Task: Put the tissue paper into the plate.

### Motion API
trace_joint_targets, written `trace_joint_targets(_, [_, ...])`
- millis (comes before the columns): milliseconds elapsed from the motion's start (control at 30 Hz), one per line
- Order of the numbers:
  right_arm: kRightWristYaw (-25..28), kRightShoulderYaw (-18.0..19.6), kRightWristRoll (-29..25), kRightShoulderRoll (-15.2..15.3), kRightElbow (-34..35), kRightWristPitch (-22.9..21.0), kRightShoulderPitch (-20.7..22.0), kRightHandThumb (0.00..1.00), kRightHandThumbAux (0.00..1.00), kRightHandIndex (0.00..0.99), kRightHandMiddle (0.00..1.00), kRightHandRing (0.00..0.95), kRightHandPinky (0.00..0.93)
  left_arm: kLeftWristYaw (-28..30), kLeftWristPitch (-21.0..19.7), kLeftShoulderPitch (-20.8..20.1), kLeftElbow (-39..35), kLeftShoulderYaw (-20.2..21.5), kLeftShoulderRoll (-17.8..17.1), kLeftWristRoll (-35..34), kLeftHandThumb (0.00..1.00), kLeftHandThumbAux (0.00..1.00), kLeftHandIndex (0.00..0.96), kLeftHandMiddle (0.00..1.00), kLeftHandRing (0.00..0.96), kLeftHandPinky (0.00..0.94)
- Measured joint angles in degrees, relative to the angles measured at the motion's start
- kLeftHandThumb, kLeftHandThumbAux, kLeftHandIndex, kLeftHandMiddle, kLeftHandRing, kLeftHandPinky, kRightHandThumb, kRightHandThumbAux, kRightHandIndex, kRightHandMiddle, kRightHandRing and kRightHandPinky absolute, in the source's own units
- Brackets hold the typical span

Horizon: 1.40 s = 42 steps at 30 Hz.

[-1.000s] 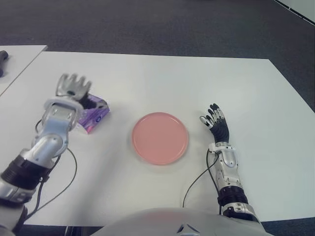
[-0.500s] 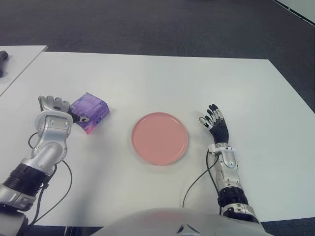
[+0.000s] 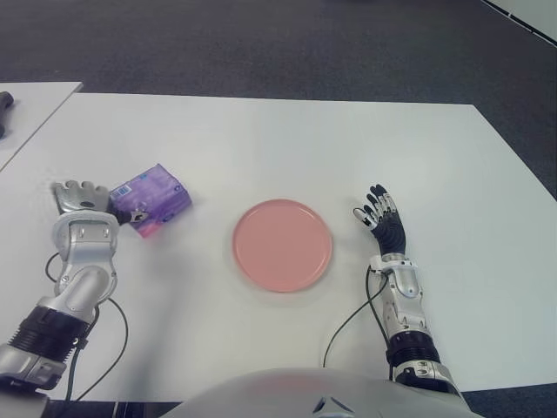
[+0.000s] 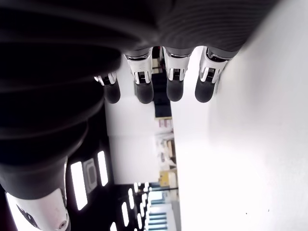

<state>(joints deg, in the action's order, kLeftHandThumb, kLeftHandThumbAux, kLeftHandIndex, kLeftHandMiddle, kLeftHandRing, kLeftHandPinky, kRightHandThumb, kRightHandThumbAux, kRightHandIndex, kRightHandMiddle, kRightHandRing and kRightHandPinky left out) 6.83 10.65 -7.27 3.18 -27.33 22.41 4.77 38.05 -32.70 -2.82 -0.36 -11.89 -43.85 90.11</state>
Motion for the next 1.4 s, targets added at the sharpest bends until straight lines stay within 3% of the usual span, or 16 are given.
trace_joint_targets(133, [0.03, 0.05, 0.0, -0.02, 0.03, -0.01, 0.05, 0.129, 0.741, 0.0, 0.011, 0.01, 0.05, -9.9, -2.66, 0.52, 4.65, 1.17, 3.05, -1.78, 0.032, 0.05, 0.0, 0.0, 0.0, 0.0])
trace_joint_targets(200, [0.07, 0.04, 0.0, -0.09, 0.05, -0.01, 0.03, 0.129, 0.741, 0.0, 0.011, 0.01, 0.05, -11.54, -3.39, 1.53, 5.75, 1.87, 3.83, -3.36, 0.025, 0.042, 0.0, 0.0, 0.0, 0.0])
trace_joint_targets(333, [0.09, 0.12, 0.0, -0.02, 0.08, 0.0, -0.13, 0.129, 0.741, 0.0, 0.011, 0.01, 0.05, -10.87, -3.49, 2.49, 4.31, 1.97, 3.98, -4.46, 0.018, 0.032, 0.0, 0.0, 0.0, 0.0])
trace_joint_targets(467, [0.1, 0.18, -0.01, -0.04, 0.11, 0.0, -0.12, 0.129, 0.741, 0.0, 0.011, 0.01, 0.05, -5.04, -2.76, 3.54, -0.98, 1.69, 2.76, -2.42, 0.008, 0.027, 0.0, 0.0, 0.0, 0.0])
trace_joint_targets(600, [0.14, 0.19, -0.01, -0.05, 0.14, 0.0, -0.13, 0.129, 0.741, 0.0, 0.011, 0.01, 0.05, -2.96, -1.6, 3.5, -2.88, 1.64, 1.47, -0.48, 0.001, 0.016, 0.0, 0.0, 0.0, 0.0])
trace_joint_targets(1000, [0.2, 0.19, -0.01, -0.08, 0.26, 0.0, -0.31, 0.129, 0.741, 0.0, 0.011, 0.01, 0.05, -2.92, -0.16, 2.43, -3.09, 2.34, 1.31, -0.17, 0.009, 0.045, 0.0, 0.0, 0.0, 0.0])
trace_joint_targets(1400, [0.21, 0.18, -0.01, -0.13, 0.41, 0.0, -0.44, 0.129, 0.741, 0.0, 0.011, 0.01, 0.05, -8.02, 0.31, 2.97, -7.91, 5.74, 2.2, -3.52, 0.033, 0.081, 0.0, 0.0, 0.0, 0.0])
